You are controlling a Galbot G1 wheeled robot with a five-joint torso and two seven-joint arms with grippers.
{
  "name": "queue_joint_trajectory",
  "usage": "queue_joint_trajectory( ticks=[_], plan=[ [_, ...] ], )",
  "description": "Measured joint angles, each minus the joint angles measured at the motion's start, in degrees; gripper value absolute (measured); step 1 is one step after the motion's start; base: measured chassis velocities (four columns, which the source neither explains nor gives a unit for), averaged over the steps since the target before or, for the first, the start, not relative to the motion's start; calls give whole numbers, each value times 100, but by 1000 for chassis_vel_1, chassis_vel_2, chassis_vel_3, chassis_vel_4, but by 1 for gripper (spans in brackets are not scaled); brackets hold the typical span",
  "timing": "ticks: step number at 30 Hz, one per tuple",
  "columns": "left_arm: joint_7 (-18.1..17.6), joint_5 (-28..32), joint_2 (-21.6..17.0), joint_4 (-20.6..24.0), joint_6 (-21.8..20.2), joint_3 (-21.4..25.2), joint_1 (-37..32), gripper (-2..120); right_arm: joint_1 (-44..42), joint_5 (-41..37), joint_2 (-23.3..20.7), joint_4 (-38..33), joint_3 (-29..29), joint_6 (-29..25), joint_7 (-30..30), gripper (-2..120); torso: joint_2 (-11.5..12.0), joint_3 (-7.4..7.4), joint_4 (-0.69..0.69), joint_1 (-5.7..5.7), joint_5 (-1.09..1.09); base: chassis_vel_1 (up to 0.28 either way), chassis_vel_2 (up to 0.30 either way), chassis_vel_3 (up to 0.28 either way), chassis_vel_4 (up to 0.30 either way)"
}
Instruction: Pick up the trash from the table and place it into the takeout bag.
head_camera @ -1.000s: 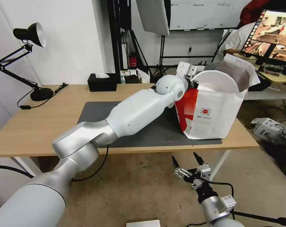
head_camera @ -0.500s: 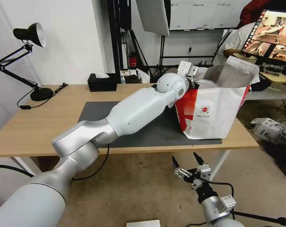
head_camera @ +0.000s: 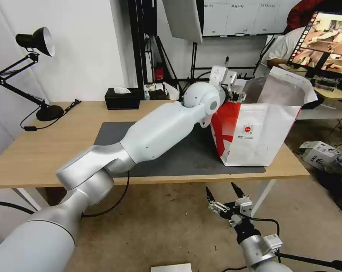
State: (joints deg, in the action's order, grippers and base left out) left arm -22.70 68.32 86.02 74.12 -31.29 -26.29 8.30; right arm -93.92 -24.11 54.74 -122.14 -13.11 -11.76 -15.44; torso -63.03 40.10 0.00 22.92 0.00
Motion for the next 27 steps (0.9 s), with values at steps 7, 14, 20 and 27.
queue_joint_trajectory(
  ticks=[7,14,20,27],
  plan=[
    [-261,146,-497,525,34,239,28,100,0,0,0,0,0,0,0,100,0,0,-2,1,1,0,0,0,0],
    [-393,148,-1184,1443,33,439,-497,100,0,0,0,0,0,0,0,100,0,0,3,0,0,0,0,0,0],
    [-472,170,-2015,2224,33,744,-1268,100,0,0,0,0,0,0,0,100,0,0,-5,0,3,0,0,0,0],
    [-445,-25,-2889,3163,233,1316,-2252,100,0,0,0,0,0,0,0,100,0,0,-2,0,2,0,0,0,0]
  ],
)
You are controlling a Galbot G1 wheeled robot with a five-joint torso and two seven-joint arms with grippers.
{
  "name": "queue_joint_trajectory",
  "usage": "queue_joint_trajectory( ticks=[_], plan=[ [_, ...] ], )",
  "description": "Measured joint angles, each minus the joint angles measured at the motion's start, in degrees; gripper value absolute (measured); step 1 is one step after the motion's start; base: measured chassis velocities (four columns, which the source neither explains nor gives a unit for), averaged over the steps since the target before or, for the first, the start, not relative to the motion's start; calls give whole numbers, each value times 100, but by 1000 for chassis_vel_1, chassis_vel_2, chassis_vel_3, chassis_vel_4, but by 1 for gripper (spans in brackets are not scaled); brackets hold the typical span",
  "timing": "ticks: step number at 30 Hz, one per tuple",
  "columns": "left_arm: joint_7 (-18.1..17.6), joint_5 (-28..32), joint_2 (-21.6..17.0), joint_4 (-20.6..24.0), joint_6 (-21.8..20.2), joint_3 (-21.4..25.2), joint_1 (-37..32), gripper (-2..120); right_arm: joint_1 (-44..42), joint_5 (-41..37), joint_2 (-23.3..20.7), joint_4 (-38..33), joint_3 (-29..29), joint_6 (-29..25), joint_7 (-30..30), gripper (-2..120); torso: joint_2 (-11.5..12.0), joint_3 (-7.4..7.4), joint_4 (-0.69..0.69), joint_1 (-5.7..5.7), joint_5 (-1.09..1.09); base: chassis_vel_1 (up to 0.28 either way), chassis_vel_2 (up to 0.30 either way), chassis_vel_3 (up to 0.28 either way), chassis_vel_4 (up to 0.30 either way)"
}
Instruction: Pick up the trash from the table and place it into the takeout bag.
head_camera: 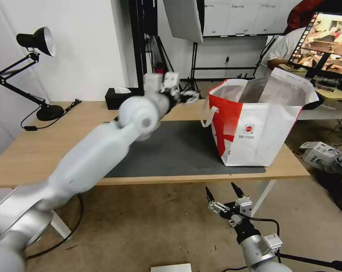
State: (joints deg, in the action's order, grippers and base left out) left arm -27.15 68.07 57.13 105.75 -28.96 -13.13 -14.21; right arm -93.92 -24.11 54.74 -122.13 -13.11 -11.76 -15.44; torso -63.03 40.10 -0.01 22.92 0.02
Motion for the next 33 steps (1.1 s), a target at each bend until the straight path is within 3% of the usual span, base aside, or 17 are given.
queue_joint_trajectory(
  ticks=[5,7,8,10,11,13,14,17,18,22,24,33],
  plan=[
    [49,-312,-288,481,338,428,-729,100,0,0,0,0,0,0,0,100,-1,0,2,-1,-1,0,0,0,0],
    [232,-694,-392,754,655,851,-1501,100,0,0,0,0,0,0,0,100,0,0,2,0,0,0,0,0,0],
    [232,-694,-392,754,655,851,-1501,100,0,0,0,0,0,0,0,100,0,0,2,0,0,0,0,0,0],
    [546,-1218,-552,991,1080,1337,-2253,100,0,0,0,0,0,0,0,100,-1,0,0,-1,-2,0,0,0,0],
    [546,-1218,-552,991,1080,1337,-2253,100,0,0,0,0,0,0,0,100,-1,0,0,-1,-2,0,0,0,0],
    [781,-1624,-713,1226,1659,1808,-3037,100,0,0,0,0,0,0,0,100,-1,0,0,-1,-1,0,0,0,0],
    [781,-1624,-713,1226,1659,1808,-3037,100,0,0,0,0,0,0,0,100,-1,0,0,-1,-1,0,0,0,0],
    [899,-2100,-831,1531,2219,2333,-4073,100,0,0,0,0,0,0,0,100,-1,-1,1,-1,-1,0,0,0,0],
    [899,-2100,-831,1531,2219,2333,-4073,100,0,0,0,0,0,0,0,100,-1,-1,1,-1,-1,0,0,0,0],
    [1004,-2514,-722,1714,2475,2732,-4716,100,0,0,0,0,0,0,0,100,-1,-1,0,-1,-2,0,0,0,0],
    [1128,-2871,-475,1916,2631,3204,-5305,100,0,0,0,0,0,0,0,100,-1,0,2,-1,-2,0,0,0,0],
    [1505,-3666,102,2380,2782,4287,-6800,100,0,0,0,0,0,0,0,100,0,0,2,-1,-3,0,0,0,0]
  ],
)
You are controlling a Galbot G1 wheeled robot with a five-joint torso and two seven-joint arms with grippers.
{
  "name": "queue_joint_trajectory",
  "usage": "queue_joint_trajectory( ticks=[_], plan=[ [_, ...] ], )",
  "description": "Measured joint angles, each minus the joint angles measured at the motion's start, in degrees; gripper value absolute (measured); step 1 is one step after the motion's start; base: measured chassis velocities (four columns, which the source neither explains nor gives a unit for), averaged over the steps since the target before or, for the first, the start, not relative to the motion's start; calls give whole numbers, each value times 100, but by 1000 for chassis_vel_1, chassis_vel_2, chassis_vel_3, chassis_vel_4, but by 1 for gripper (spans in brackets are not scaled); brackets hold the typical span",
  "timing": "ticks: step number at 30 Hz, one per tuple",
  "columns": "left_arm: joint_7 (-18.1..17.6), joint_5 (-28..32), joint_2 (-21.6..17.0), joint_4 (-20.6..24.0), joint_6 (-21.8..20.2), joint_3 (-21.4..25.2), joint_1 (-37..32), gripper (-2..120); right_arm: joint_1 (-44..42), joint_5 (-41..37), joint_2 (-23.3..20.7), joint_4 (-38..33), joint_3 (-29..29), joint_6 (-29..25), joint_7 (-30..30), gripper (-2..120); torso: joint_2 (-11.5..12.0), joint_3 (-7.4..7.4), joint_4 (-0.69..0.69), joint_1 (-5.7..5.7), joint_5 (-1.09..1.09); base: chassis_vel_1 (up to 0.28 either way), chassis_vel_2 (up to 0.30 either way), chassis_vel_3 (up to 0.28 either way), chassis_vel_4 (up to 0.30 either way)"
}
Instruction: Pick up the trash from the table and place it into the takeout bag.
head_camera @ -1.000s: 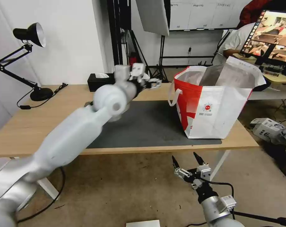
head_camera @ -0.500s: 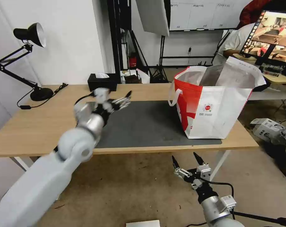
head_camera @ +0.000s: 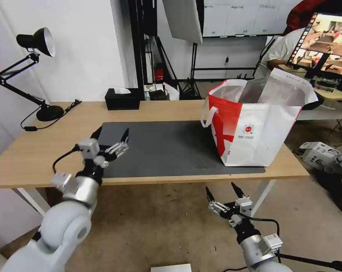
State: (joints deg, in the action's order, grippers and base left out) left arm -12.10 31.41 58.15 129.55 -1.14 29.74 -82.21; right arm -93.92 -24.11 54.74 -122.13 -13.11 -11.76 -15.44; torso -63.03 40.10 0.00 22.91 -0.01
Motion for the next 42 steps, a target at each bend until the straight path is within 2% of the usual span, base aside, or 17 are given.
queue_joint_trajectory(
  ticks=[5,15,26,42],
  plan=[
    [284,-298,371,87,268,428,-661,100,0,0,0,0,0,0,0,100,0,0,-1,0,1,0,0,0,0],
    [654,-836,970,121,597,628,-1508,100,0,0,0,0,0,0,0,100,0,0,0,1,0,0,0,0,0],
    [750,-958,1121,52,771,770,-1959,100,0,0,0,0,0,0,0,100,1,0,0,1,0,0,0,0,0],
    [745,-1187,1382,42,650,605,-2195,100,0,0,0,0,0,0,0,100,1,1,0,1,1,0,0,0,0]
  ],
)
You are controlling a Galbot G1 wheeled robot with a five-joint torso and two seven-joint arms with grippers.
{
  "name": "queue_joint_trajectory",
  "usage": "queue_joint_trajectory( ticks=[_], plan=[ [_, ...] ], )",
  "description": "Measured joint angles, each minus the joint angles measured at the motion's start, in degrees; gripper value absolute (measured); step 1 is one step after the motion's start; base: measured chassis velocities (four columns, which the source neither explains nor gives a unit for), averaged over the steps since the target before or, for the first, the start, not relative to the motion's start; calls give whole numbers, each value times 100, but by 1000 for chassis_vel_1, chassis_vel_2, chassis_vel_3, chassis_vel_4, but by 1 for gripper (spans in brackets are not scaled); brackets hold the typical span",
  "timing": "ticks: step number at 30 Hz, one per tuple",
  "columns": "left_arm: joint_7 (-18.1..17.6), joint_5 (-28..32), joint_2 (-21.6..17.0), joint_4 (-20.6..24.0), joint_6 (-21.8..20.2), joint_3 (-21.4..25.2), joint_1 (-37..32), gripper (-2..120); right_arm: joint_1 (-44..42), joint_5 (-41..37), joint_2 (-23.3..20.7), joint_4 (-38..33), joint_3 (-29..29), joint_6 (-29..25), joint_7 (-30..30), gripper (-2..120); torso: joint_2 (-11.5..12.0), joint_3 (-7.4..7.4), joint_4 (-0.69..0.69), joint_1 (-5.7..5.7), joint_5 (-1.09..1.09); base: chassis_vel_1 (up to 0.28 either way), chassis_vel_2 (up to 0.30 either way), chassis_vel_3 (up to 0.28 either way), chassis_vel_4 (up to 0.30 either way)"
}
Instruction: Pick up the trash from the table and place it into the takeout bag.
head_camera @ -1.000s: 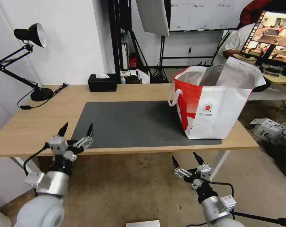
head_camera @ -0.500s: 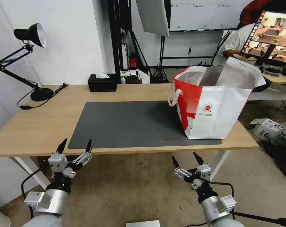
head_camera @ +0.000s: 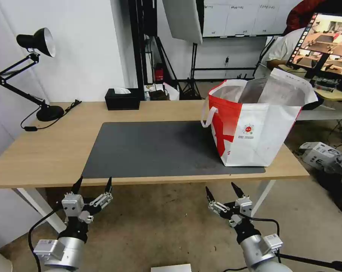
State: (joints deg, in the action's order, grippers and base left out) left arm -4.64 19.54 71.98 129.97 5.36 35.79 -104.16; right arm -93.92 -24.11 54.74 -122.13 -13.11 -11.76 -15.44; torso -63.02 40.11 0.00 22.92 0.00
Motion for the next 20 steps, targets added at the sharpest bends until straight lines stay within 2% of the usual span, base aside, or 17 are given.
queue_joint_trajectory(
  ticks=[20],
  plan=[
    [-13,-16,1,14,-49,-8,10,100,0,0,0,0,0,0,0,100,0,0,0,0,0,0,0,0,0]
  ],
)
